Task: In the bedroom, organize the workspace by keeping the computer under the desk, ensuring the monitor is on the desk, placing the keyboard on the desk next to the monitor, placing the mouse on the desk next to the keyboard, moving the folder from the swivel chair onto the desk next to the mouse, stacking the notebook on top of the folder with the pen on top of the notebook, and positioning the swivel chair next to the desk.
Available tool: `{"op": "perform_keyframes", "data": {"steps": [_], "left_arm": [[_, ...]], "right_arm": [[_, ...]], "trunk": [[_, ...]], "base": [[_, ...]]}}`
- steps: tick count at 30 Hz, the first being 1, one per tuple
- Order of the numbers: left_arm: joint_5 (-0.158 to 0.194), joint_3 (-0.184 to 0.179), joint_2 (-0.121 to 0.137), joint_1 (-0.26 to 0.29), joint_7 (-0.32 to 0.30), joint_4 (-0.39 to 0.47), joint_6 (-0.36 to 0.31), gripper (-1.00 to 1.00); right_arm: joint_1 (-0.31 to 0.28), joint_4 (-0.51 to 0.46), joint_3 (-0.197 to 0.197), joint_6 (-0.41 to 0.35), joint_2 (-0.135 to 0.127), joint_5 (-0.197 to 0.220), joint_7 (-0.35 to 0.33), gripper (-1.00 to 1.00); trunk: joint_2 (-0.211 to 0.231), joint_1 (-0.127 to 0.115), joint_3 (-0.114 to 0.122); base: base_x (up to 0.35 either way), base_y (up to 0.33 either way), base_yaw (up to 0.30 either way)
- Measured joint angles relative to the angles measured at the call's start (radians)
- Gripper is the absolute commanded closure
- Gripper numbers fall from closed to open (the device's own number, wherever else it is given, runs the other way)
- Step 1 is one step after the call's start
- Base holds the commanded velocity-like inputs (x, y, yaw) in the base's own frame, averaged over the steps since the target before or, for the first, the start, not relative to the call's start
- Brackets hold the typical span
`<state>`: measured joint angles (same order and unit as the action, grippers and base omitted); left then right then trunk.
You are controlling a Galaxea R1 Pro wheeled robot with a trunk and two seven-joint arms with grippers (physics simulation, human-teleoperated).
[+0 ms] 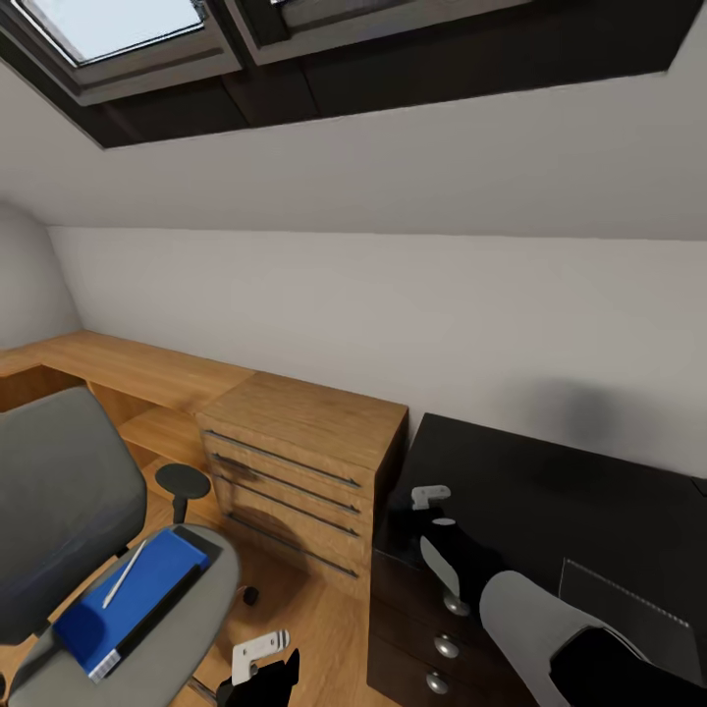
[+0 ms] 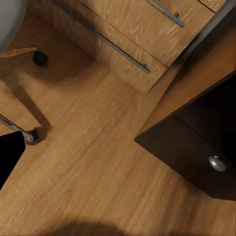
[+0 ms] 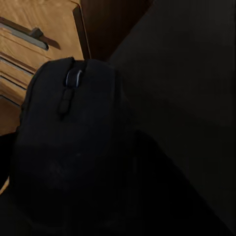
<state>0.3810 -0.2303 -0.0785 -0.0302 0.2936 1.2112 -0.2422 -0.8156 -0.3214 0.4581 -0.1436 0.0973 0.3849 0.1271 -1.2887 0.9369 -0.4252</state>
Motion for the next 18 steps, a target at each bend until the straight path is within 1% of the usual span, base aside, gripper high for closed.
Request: {"op": "perform_keyframes", "data": {"steps": [3, 4, 6, 7, 9, 10, 11, 13, 14, 15, 17, 18], "left_arm": [[0.0, 0.0, 0.0, 0.0, 0.0, 0.0, -0.002, -1.0], [0.0, 0.0, -0.001, 0.0, 0.0, 0.0, -0.004, -1.0], [-0.002, 0.0, -0.001, 0.0, 0.002, 0.0, -0.005, -1.0], [-0.002, 0.0, -0.001, 0.0, 0.002, 0.0, -0.005, -1.0], [-0.003, 0.0, -0.001, 0.0, 0.003, 0.0, -0.006, -1.0], [-0.003, 0.0, -0.001, 0.0, 0.003, -0.001, -0.006, -1.0], [-0.003, 0.0, -0.001, 0.0, 0.003, -0.001, -0.006, -1.0], [0.0, -0.002, -0.001, 0.0, 0.003, -0.005, -0.006, -1.0], [0.0, -0.002, -0.001, 0.0, 0.003, -0.006, -0.006, -1.0], [0.0, -0.003, -0.001, 0.0, 0.003, -0.008, -0.006, -1.0], [0.0, -0.004, -0.001, -0.001, 0.003, -0.017, -0.009, -1.0], [0.0, -0.005, -0.002, -0.001, 0.002, -0.021, -0.012, -1.0]], "right_arm": [[0.0, -0.038, -0.01, 0.001, -0.001, -0.001, 0.029, 1.0], [0.001, -0.08, -0.016, -0.003, -0.002, -0.001, 0.081, 1.0], [0.002, -0.124, -0.019, -0.011, -0.003, 0.001, 0.138, 1.0], [0.003, -0.147, -0.02, -0.021, -0.003, 0.001, 0.157, 1.0], [0.005, -0.19, -0.02, -0.048, -0.005, 0.001, 0.174, 1.0], [0.013, -0.277, -0.022, -0.095, -0.014, -0.001, 0.186, 1.0], [0.027, -0.338, -0.024, -0.123, -0.024, 0.0, 0.189, 1.0], [0.1, -0.521, -0.051, -0.194, -0.068, 0.007, 0.21, 1.0], [0.12, -0.567, -0.061, -0.207, -0.077, 0.013, 0.219, 1.0], [0.16, -0.661, -0.083, -0.232, -0.091, 0.028, 0.243, 1.0], [0.25, -0.868, -0.113, -0.286, -0.109, 0.056, 0.304, 1.0], [0.309, -1.004, -0.124, -0.331, -0.118, 0.066, 0.351, 1.0]], "trunk": [[0.021, -0.012, 0.009], [0.028, -0.015, 0.013], [0.042, -0.023, 0.019], [0.049, -0.027, 0.022], [0.063, -0.034, 0.028], [0.07, -0.038, 0.032], [0.077, -0.042, 0.035], [0.091, -0.049, 0.041], [0.098, -0.053, 0.044], [0.105, -0.057, 0.047], [0.119, -0.065, 0.053], [0.126, -0.069, 0.056]], "base": [[0.0, 0.0, 0.0], [0.0, 0.0, 0.0], [0.0, 0.0, 0.0], [0.0, 0.0, 0.0], [-0.109, 0.0, 0.0], [-0.247, 0.0, 0.0], [-0.291, 0.0, 0.0], [-0.311, 0.0, 0.0], [-0.322, 0.0, 0.0], [-0.328, 0.0, 0.0], [-0.333, 0.0, 0.0], [-0.322, 0.0, 0.0]]}}
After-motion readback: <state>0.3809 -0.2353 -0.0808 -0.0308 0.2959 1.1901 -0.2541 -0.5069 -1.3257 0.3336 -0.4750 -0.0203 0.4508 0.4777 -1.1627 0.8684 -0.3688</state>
